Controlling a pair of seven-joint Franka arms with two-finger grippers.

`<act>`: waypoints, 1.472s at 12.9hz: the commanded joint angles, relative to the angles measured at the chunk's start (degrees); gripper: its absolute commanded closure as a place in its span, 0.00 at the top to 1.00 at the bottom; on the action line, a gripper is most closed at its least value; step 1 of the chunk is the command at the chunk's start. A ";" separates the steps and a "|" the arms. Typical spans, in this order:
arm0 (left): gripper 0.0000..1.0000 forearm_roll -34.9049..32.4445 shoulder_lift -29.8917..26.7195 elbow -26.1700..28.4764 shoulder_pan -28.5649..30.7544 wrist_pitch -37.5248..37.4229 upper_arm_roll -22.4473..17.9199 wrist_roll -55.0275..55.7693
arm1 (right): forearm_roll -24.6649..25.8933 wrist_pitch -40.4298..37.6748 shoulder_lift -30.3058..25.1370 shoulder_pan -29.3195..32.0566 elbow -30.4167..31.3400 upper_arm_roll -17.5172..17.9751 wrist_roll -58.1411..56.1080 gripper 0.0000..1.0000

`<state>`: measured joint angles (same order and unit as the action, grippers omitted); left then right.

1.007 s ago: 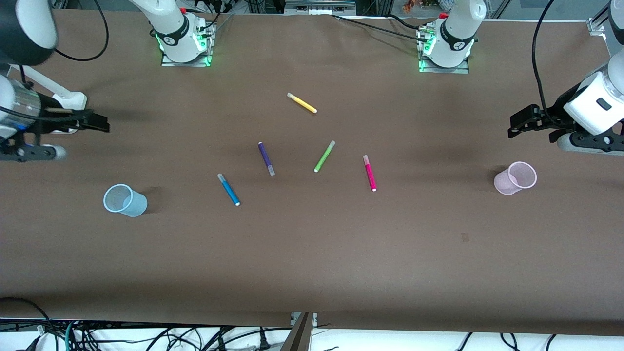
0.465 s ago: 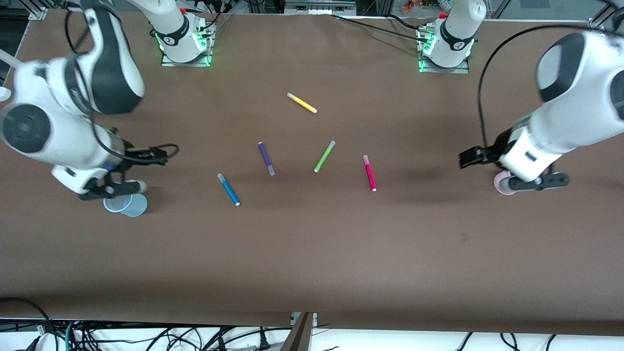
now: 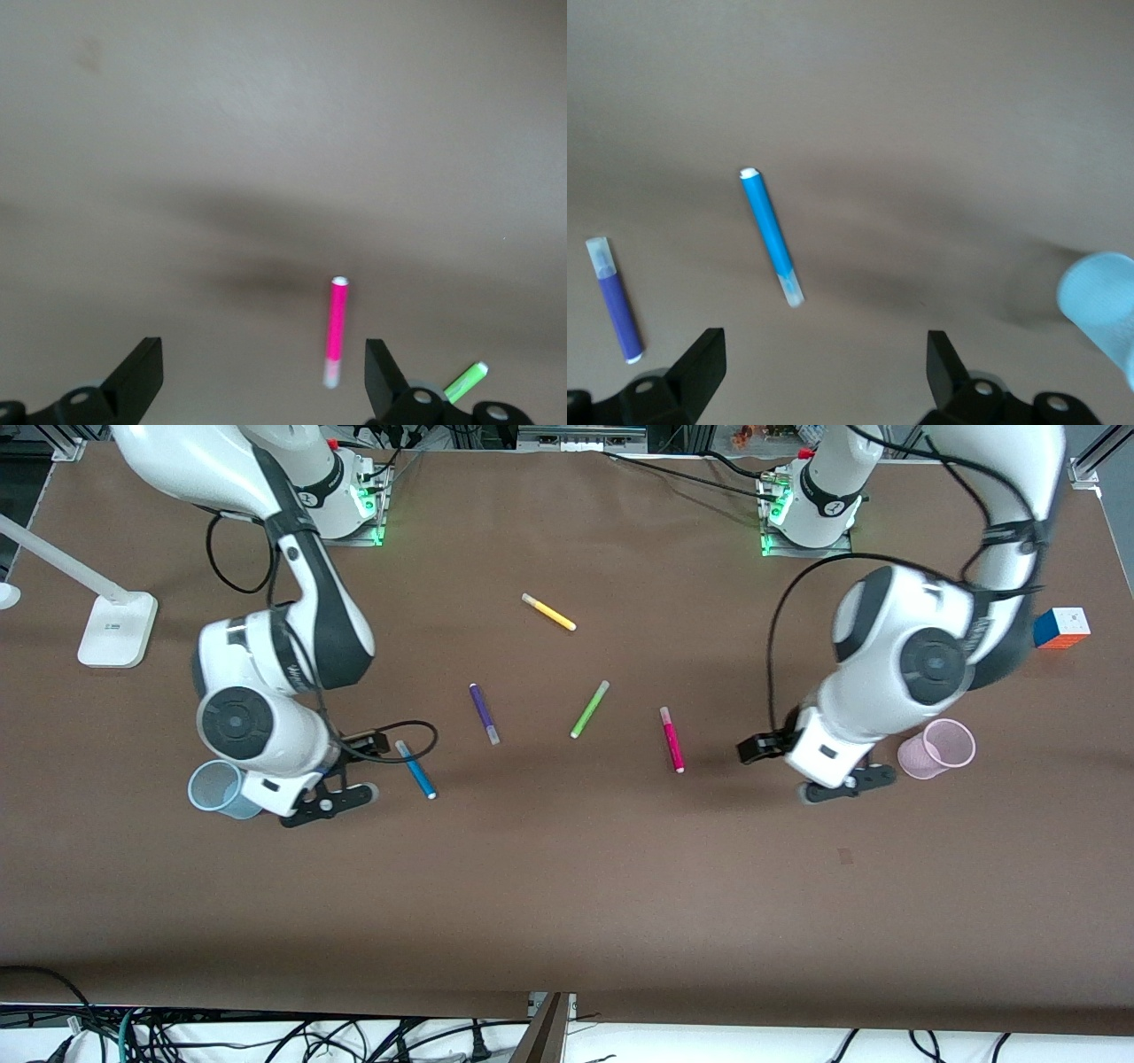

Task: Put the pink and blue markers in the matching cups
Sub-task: 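Grasp the blue marker with the right gripper while the left gripper grasps the pink marker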

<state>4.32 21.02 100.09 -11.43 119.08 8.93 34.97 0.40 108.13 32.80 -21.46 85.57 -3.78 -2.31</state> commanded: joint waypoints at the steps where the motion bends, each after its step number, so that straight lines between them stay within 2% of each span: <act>1: 1.00 0.08 -1.60 7.56 -5.51 8.24 -0.67 8.76 | -2.15 4.44 4.54 -0.95 -0.58 0.26 -1.30 1.00; 3: 1.00 -0.01 -0.38 10.46 -8.42 12.12 -0.76 12.74 | -2.42 9.18 7.44 -0.95 -0.23 1.31 -1.56 1.00; 6: 1.00 -5.10 2.78 13.37 -10.45 17.57 -0.67 18.98 | -2.51 16.75 8.86 -1.13 3.71 2.28 -1.56 1.00; 9: 1.00 -5.28 6.30 13.46 -10.37 21.44 -0.76 19.08 | -2.51 22.55 9.30 -1.22 7.93 2.37 -1.73 1.00; 11: 1.00 -5.28 8.23 13.29 -10.80 23.82 -0.93 20.56 | -2.60 22.48 8.86 -1.22 8.82 2.37 -2.87 1.00; 12: 0.92 -5.81 9.81 13.11 -12.46 25.74 -1.19 23.88 | -2.60 22.56 8.43 -1.13 9.61 2.46 -3.31 1.00; 14: 0.73 -11.58 10.97 13.20 -13.36 27.17 -1.20 29.78 | -2.51 22.74 7.37 -1.13 11.11 2.46 -3.41 1.00; 15: 0.70 -12.92 11.14 13.20 -13.01 27.26 -1.20 30.33 | -2.51 22.74 6.76 -1.13 11.63 2.46 -3.41 0.97; 17: 0.53 -13.02 11.23 13.29 -12.65 27.34 -1.20 30.24 | -2.60 22.74 5.79 -1.13 12.60 2.46 -4.80 0.81; 18: 0.40 -13.02 11.58 13.29 -12.65 27.87 -1.20 30.24 | -2.60 22.74 5.61 -1.13 12.95 2.37 -4.99 0.69; 19: 0.18 -13.02 11.93 13.20 -12.74 27.96 -1.20 30.24 | -2.60 23.00 5.70 -1.13 13.04 2.37 -4.99 0.60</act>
<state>-6.99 32.31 113.74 -23.98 146.25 8.06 63.98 -0.81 129.87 40.62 -22.67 95.65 -1.55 -5.58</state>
